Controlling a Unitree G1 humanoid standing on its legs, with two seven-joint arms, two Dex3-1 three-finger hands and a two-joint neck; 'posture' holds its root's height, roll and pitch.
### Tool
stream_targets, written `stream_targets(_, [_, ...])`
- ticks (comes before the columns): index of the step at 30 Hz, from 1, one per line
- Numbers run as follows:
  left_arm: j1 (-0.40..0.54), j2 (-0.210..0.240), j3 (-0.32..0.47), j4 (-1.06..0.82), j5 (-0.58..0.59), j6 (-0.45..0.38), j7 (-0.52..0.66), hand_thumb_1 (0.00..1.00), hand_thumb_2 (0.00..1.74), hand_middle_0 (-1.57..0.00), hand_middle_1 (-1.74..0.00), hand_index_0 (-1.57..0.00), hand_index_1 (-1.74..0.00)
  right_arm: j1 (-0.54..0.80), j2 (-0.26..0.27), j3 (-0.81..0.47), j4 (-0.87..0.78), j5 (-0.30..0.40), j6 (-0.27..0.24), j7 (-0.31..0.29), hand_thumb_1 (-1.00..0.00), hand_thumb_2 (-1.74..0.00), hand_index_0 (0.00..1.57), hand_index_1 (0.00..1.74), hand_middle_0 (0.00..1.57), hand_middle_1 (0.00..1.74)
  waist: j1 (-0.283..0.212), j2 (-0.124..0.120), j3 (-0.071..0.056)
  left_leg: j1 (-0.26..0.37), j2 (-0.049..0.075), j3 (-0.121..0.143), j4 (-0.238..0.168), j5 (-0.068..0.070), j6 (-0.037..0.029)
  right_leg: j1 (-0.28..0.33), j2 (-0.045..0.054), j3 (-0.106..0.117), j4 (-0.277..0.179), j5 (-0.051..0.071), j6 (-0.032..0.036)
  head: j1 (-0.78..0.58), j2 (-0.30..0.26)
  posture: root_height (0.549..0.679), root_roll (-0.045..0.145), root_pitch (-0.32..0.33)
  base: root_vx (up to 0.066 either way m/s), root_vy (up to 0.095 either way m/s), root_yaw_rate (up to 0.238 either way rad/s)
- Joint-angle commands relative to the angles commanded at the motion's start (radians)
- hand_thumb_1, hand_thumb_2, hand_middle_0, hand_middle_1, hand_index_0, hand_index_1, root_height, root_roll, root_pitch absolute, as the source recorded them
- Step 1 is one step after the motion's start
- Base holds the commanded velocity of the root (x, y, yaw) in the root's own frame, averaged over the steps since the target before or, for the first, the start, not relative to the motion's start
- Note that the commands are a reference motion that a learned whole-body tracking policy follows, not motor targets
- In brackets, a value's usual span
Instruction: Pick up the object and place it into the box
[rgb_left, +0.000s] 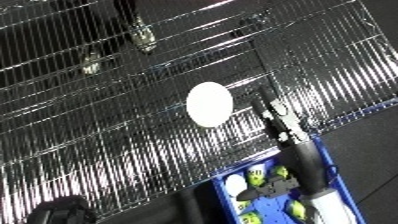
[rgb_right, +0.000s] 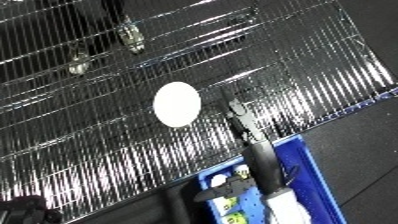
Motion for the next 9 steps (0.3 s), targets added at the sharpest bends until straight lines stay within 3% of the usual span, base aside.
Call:
stream_targets(6, [0.016, 0.017, 0.007, -0.024, -0.002, 0.014, -0.002, 1.00, 1.74, -1.57, -1.74, -1.57, -1.74, 0.000, -0.002, 0.005, 0.005, -0.027, -0.001, -0.029, 0.00, 0.00, 0.00, 0.00, 0.00, 0.00, 0.011, 0.002, 0.000, -0.024, 0.002, 0.001, 0.026, -0.005, 0.0020, -0.025, -0.0052, -0.008, 0.028, -0.003, 0.0016, 0.016, 0.042, 0.631, 0.049, 0.073, 0.051, -0.010, 0.083])
stream_targets(9, [0.022, 0.030, 0.003, -0.045, -0.009, 0.021, 0.009, 1.00, 1.74, -1.57, -1.74, -1.57, -1.74, -0.004, -0.009, 0.016, 0.031, -0.039, -0.019, -0.067, 0.00, 0.00, 0.00, 0.00, 0.00, 0.00, 0.017, 0.004, 0.000, -0.042, 0.000, 0.001, 0.041, -0.008, 0.0039, -0.042, -0.0073, -0.011, 0.043, -0.006, 0.0011, 0.039, 0.056, 0.629, 0.048, 0.077, 0.030, -0.003, 0.050])
